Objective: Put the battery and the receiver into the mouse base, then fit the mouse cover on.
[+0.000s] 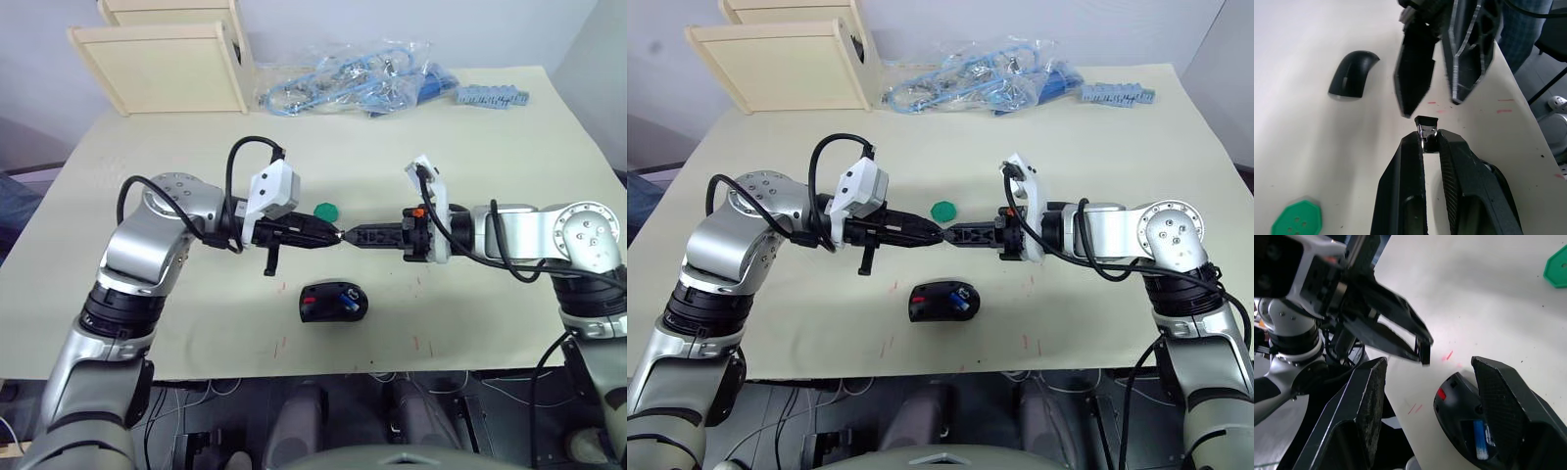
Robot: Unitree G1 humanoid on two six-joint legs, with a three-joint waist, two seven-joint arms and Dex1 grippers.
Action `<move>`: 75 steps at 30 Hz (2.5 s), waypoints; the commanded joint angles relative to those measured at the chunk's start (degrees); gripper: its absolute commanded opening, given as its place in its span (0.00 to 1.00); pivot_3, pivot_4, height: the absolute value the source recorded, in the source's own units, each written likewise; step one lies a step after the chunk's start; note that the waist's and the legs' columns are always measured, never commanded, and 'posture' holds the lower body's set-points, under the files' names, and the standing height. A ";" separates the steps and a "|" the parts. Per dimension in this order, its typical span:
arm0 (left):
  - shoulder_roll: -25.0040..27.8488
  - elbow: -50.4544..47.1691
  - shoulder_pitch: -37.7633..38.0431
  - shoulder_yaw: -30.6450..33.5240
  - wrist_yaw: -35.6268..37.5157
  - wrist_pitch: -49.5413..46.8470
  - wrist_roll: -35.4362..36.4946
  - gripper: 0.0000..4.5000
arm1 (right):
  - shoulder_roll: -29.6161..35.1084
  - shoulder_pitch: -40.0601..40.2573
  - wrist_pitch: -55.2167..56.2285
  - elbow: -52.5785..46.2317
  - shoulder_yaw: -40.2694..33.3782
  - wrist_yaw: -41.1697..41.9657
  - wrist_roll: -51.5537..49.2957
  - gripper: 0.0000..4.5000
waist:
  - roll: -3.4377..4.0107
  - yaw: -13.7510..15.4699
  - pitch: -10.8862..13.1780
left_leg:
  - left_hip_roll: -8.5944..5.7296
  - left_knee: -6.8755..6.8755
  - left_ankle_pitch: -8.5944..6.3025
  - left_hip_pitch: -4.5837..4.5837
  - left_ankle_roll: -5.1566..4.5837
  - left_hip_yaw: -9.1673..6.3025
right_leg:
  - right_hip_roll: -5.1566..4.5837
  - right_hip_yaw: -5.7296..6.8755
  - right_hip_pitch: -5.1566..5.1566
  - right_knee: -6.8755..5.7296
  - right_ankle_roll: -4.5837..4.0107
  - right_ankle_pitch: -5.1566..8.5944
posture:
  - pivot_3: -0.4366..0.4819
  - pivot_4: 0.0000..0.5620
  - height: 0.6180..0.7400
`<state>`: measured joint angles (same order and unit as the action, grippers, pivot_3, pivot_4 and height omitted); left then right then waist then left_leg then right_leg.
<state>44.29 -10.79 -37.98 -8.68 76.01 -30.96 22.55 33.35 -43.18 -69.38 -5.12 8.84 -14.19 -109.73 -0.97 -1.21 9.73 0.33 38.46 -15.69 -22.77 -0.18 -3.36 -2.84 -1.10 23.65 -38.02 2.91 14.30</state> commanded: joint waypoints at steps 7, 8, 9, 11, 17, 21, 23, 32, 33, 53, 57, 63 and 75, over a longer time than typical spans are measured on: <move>0.55 -3.01 0.18 0.08 -0.62 1.77 0.40 0.00 | -0.14 -1.36 1.82 -0.02 0.91 -1.04 -3.27 0.47 | 0.00 0.01 0.00 | 0.00 0.00 0.00 0.00 0.00 -0.01 | 0.00 0.00 0.00 0.00 0.00 0.00 | 0.48 0.27 1.00; 0.55 -3.12 0.18 0.11 -0.70 1.72 0.47 0.00 | -0.12 -1.39 1.82 0.01 1.03 -1.12 -3.27 0.47 | 0.00 0.01 0.00 | 0.00 0.00 0.00 0.00 0.00 -0.01 | 0.00 0.00 0.00 0.00 0.00 0.00 | 0.48 0.27 1.00; 0.54 -3.21 0.18 0.14 -0.79 1.61 0.54 0.00 | -0.08 -1.40 1.72 0.03 1.16 -1.12 -3.27 0.47 | 0.00 0.02 0.00 | 0.00 0.00 0.00 0.00 0.00 -0.01 | 0.00 0.00 0.00 0.00 0.00 0.00 | 0.48 0.27 1.00; 0.46 -3.36 0.19 0.18 -0.95 1.49 0.59 0.00 | -0.18 -1.45 1.68 0.17 1.41 -1.25 -3.27 0.47 | 0.00 0.02 0.00 | 0.00 0.00 0.00 0.00 0.00 0.00 | 0.00 0.00 0.00 0.01 0.00 0.00 | 0.48 0.27 1.00; 0.49 -3.43 0.17 0.10 -1.24 1.69 0.49 0.00 | -0.17 -1.71 1.17 0.73 1.47 -0.99 -3.27 0.47 | 0.00 0.02 0.00 | 0.00 0.00 0.00 0.00 0.00 0.00 | 0.00 0.00 0.00 0.01 0.00 0.00 | 0.48 0.27 1.00; 0.67 -3.02 0.26 -0.06 -1.02 2.61 0.09 0.00 | -0.18 -1.88 0.72 1.03 1.36 -0.66 -3.27 0.47 | 0.00 0.02 0.00 | 0.00 0.00 0.00 0.00 0.00 0.00 | 0.00 0.00 0.00 0.01 0.00 0.00 | 0.48 0.27 1.00; 0.66 -2.90 0.16 -0.10 -1.04 2.69 0.05 0.00 | -0.19 -1.88 0.64 1.08 1.38 -0.62 -3.27 0.47 | 0.00 0.02 0.00 | 0.00 0.00 0.00 0.00 0.00 0.00 | 0.00 0.00 0.00 0.01 0.00 0.00 | 0.48 0.27 1.00; 0.52 -2.93 0.07 -0.19 -1.07 2.75 -0.12 0.00 | -0.23 -1.51 0.46 0.86 1.24 -0.29 -3.27 0.30 | 0.00 0.03 0.00 | 0.00 0.00 0.00 -0.01 0.00 0.00 | 0.00 0.00 0.00 0.01 0.00 0.00 | 0.48 0.27 1.00; 0.53 -2.97 0.14 -0.20 -1.11 2.78 -0.17 0.00 | -0.26 -1.40 0.36 0.75 1.29 -0.21 -3.27 0.21 | 0.01 0.03 0.00 | 0.00 0.00 0.00 -0.01 0.00 0.00 | 0.00 0.00 0.00 0.01 0.00 0.00 | 0.48 0.27 1.00; 5.81 -7.70 10.95 8.16 -1.24 -4.41 8.71 0.99 | 4.26 -0.47 -1.21 -0.14 -0.70 2.17 -3.27 0.00 | 0.03 -0.77 0.02 | 0.02 -0.03 0.00 -0.03 0.00 -0.01 | 0.00 -0.01 0.03 0.05 0.00 0.01 | 0.48 0.27 1.00; 7.03 -10.92 16.86 10.85 -1.99 -4.77 10.65 0.99 | 8.64 -0.19 -2.27 -1.89 -1.39 4.10 -3.27 0.00 | 0.03 -0.76 0.02 | 0.02 -0.02 0.00 -0.03 0.00 -0.01 | -0.01 0.00 0.02 0.04 0.00 0.00 | 0.48 0.27 1.00; 8.55 -11.57 24.54 12.61 -1.18 -0.77 9.74 0.99 | 15.39 1.14 -2.96 -4.82 -2.37 7.92 -3.27 0.00 | 0.04 -0.70 0.03 | 0.04 -0.03 0.00 -0.02 0.00 -0.02 | 0.01 0.00 0.03 0.03 -0.01 0.01 | 0.48 0.27 1.00; 4.25 -3.56 28.29 5.86 -1.71 13.46 0.69 0.99 | 26.02 3.24 0.19 -14.49 -0.37 8.73 -3.27 0.00 | 0.07 0.10 0.05 | 0.05 -0.02 -0.01 0.01 0.00 0.04 | 0.00 -0.04 0.02 0.04 -0.01 0.00 | 0.48 0.27 1.00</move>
<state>49.12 -14.89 -8.97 -1.74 74.59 -19.95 24.56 58.14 -38.75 -70.28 -17.48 8.64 -5.55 -111.88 -0.91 -1.11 9.78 0.38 38.44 -15.70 -22.76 -0.18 -3.31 -2.83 -1.14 23.66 -37.97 2.90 14.30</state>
